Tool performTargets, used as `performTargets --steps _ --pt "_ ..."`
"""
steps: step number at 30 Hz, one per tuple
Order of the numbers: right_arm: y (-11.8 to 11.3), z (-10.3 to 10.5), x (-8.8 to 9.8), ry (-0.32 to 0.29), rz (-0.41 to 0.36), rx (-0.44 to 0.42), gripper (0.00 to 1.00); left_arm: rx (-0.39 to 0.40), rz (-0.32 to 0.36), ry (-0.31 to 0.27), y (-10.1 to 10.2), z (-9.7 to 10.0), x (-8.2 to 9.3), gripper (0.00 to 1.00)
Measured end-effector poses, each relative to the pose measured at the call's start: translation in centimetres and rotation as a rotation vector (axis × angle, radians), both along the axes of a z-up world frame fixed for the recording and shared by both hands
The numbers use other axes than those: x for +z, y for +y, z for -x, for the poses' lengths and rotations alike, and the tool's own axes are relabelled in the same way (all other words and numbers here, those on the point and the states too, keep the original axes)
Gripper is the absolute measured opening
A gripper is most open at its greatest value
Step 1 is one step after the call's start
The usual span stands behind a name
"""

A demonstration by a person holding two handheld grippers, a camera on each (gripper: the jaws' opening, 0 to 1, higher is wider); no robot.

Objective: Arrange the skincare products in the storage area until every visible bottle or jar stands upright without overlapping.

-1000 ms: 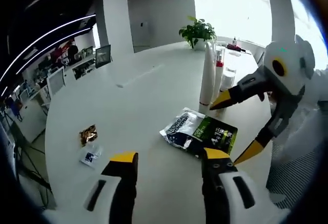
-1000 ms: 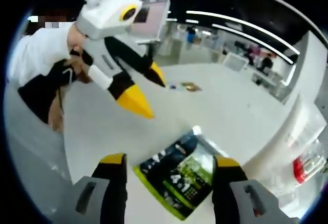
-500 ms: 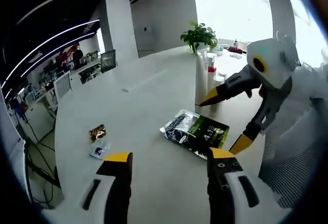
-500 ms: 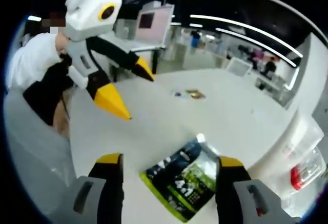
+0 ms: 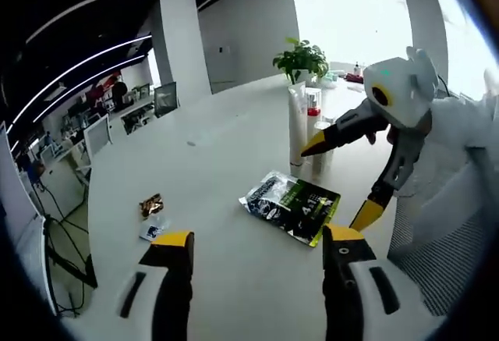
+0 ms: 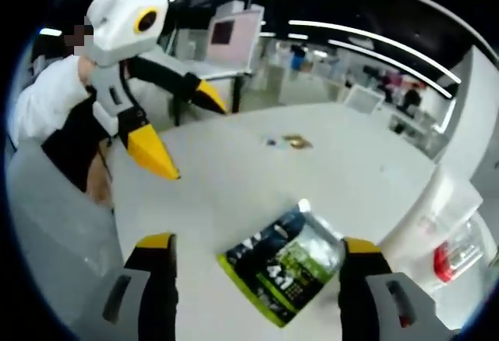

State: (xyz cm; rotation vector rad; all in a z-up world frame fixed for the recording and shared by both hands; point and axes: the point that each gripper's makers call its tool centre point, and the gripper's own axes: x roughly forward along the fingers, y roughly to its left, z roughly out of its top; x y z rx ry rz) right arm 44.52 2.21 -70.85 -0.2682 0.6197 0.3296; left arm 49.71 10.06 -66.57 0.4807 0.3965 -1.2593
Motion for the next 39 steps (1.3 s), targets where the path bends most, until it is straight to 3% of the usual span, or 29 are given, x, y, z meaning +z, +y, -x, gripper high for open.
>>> performTargets --steps 5,10,14,21,31,39 --pt "0.5 0.3 1.4 -0.019 -0.050 -0.003 0.86 -0.009 -0.007 0.005 0.7 0.4 0.2 0.76" --pt "0.4 0.9 2.8 -0.042 -0.002 -0.001 0.90 -0.011 -0.012 0.007 1.2 0.6 0.4 0.79" --pt "0.3 1.7 2.6 -0.028 0.045 0.005 0.94 -0.007 -0.011 0.002 1.7 0.6 0.6 0.81" --pt "-0.2 2.8 3.3 -0.025 0.037 -0.023 0.99 -0.005 -0.013 0.003 2.6 1.2 0.9 0.87" --pt "-2.7 4.6 5.1 -0.050 0.036 -0.113 0.99 -0.018 -0.018 0.036 2.9 1.9 0.9 0.94" --pt "-5.5 6.3 5.5 -0.058 0.041 -0.210 0.99 -0.015 -0.005 0.046 3.2 2.1 1.3 0.97"
